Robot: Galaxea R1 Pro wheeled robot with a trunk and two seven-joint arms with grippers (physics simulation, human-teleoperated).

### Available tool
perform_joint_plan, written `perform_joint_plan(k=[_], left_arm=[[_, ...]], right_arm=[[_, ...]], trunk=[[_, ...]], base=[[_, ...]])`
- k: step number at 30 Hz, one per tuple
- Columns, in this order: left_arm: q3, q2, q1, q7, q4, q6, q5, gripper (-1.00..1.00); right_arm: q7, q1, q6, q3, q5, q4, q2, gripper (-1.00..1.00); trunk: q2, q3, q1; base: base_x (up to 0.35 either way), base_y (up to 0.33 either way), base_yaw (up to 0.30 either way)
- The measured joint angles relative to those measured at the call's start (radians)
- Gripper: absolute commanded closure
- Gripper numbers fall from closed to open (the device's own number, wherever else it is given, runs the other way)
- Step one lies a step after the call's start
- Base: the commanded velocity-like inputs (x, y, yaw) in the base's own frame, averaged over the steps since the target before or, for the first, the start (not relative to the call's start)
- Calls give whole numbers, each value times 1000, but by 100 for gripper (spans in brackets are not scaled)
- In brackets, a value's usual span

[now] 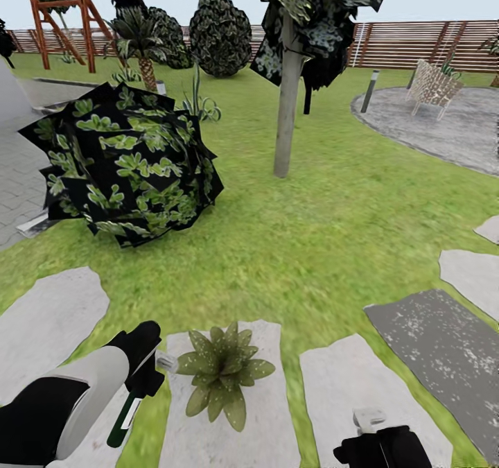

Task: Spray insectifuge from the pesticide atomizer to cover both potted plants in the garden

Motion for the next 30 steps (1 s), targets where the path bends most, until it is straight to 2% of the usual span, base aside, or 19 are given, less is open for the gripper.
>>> perform_joint_plan(k=[6,13,17,30], left_arm=[[0,1,0,0,0,0,0,100],[2,0,0,0,0,0,0,100],[0,1,3,0,0,0,0,100],[0,-1,-18,1,-1,0,0,100]], right_arm=[[1,0,0,0,0,0,0,-100],[0,0,-1,0,0,0,-1,-100],[0,0,0,0,0,0,0,-100],[0,0,1,0,1,0,0,-100]], trunk=[[0,2,0],[0,7,0],[0,8,0],[0,8,0]], base=[[0,48,-285],[0,270,-293],[0,175,-54],[0,4,-1]])
